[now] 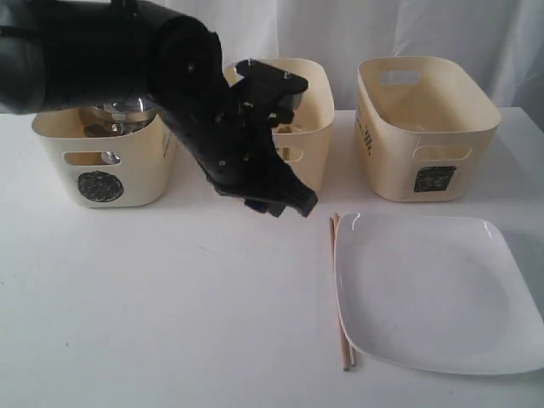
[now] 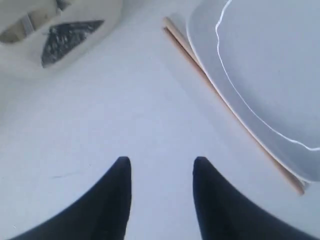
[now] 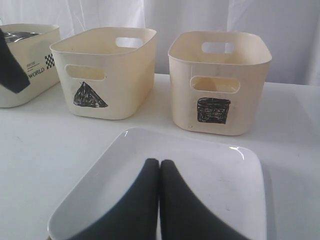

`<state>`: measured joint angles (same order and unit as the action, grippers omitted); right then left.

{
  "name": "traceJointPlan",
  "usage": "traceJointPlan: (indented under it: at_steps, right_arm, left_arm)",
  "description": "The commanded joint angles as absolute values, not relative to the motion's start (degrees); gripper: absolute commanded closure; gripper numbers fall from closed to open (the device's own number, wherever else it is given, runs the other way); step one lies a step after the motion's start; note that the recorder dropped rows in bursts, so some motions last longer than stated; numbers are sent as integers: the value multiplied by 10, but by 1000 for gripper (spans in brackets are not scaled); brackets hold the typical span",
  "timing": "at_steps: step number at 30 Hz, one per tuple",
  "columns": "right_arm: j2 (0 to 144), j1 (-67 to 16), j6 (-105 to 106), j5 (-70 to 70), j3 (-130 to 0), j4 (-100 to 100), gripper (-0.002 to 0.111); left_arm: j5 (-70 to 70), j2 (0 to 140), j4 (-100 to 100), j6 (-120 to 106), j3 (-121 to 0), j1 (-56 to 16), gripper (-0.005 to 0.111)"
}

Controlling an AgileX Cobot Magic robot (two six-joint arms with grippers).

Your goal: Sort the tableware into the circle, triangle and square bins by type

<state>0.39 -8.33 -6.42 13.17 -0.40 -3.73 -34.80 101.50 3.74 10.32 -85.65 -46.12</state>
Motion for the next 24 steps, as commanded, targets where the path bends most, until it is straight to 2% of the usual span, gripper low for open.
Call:
traceJointPlan:
  at_steps: [1,9,15,24]
  right_arm:
    - [0,-80,-62,127,0,-40,108]
    - [0,-80,-62,127,0,-40,108]
    - [0,-80,-62,127,0,-40,108]
    - [0,-80,-62,127,0,-40,108]
  left_arm:
    - [-316,976,24,119,-801,-487,61]
    - [-184,894,21,138,-689,-507,67]
    - [-169,880,7,158,-632,-512,68]
    - [-46,891,-29,190,-593,-576,68]
